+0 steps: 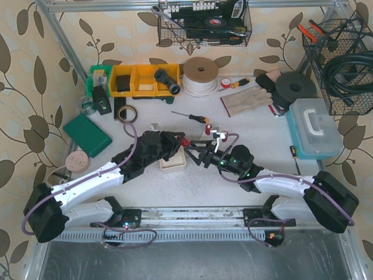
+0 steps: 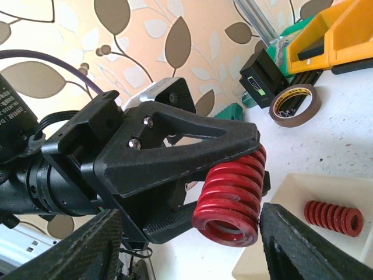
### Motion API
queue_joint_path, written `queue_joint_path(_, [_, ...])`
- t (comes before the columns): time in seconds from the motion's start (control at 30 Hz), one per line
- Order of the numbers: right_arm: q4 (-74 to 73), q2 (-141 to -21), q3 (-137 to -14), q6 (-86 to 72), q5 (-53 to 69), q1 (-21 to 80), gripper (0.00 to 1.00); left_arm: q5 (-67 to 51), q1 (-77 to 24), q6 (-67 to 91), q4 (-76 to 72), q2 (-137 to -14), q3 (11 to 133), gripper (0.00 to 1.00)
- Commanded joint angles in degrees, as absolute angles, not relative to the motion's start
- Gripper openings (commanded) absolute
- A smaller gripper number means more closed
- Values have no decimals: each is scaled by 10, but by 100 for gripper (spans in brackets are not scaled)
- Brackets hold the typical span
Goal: Install the large spring
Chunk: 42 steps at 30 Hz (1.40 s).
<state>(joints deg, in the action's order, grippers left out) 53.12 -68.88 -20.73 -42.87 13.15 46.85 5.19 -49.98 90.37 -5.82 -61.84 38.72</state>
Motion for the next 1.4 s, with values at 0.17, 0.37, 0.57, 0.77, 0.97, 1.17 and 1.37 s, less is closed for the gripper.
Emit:
queue_joint_path(0.17, [530,-687,-210,-430,125,467,65,76,-519,924,-118,-630,406,0])
queue_joint_path(0.37, [517,-679,-207,-427,113,465,65,79,-525,927,-120,-633,410,0])
queue_joint_path(0.57, [505,-669,-204,-425,103,462,65,89,-530,928,-107,-621,410,0])
queue_joint_path(0.77, [498,-670,-207,-423,101,461,65,93,-541,930,-107,-626,417,0])
queue_joint_path(0.97, [492,-670,-209,-423,100,462,60,102,-548,935,-116,-631,415,0])
queue_joint_path(1.17, [481,-669,-214,-423,98,461,54,107,-553,934,-116,-637,423,0])
queue_joint_path(1.37, [458,-662,-216,-423,88,462,52,113,-561,934,-117,-643,427,0])
